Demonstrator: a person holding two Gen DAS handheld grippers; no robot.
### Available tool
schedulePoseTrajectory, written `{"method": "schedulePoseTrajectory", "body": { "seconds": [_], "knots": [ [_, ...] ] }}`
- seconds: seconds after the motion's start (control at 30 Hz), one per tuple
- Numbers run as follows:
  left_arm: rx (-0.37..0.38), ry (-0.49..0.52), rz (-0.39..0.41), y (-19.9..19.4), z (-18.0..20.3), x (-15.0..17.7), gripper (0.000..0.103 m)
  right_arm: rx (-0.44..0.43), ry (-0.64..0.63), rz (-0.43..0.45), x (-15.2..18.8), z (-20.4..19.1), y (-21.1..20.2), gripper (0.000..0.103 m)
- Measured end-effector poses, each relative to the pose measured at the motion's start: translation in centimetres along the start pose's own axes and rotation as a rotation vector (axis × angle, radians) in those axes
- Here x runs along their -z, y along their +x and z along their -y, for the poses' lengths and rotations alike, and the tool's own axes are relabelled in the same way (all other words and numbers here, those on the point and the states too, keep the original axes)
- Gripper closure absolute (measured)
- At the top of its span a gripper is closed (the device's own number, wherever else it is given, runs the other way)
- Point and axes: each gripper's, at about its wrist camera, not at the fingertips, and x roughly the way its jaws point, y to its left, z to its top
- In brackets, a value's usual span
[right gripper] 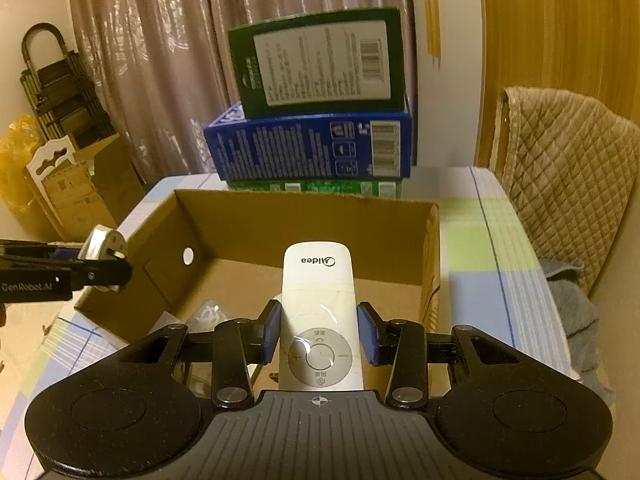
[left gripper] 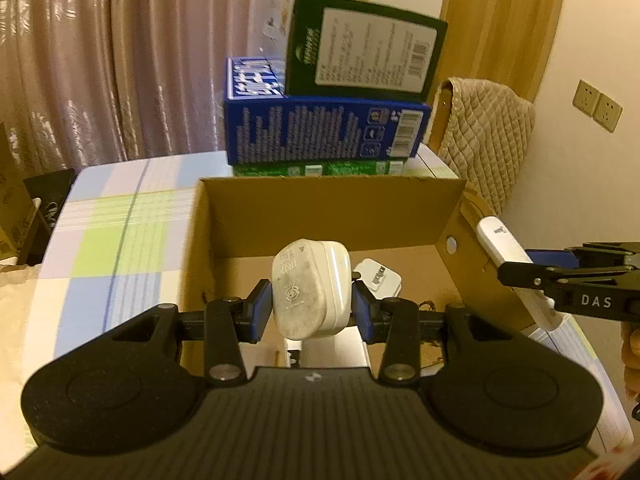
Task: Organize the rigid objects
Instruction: 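Open left gripper to drop the plug adapter into the box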
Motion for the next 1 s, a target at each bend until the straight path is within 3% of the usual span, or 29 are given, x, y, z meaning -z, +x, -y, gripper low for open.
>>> {"method": "schedulePoseTrajectory", "body": {
  "seconds": [0.43, 1.0],
  "knots": [
    [0.045, 0.063, -0.054, 3.9, 3.3, 0.7, 0.066, 0.006, 0.040, -0.022, 0.2, 1.4, 1.9, 0.065],
    [0.047, 0.091, -0.087, 5.6, 4.3, 1.1, 0.066, 0.007, 0.032, -0.016, -0.2, 1.4, 2.3, 0.065]
  ]
}}
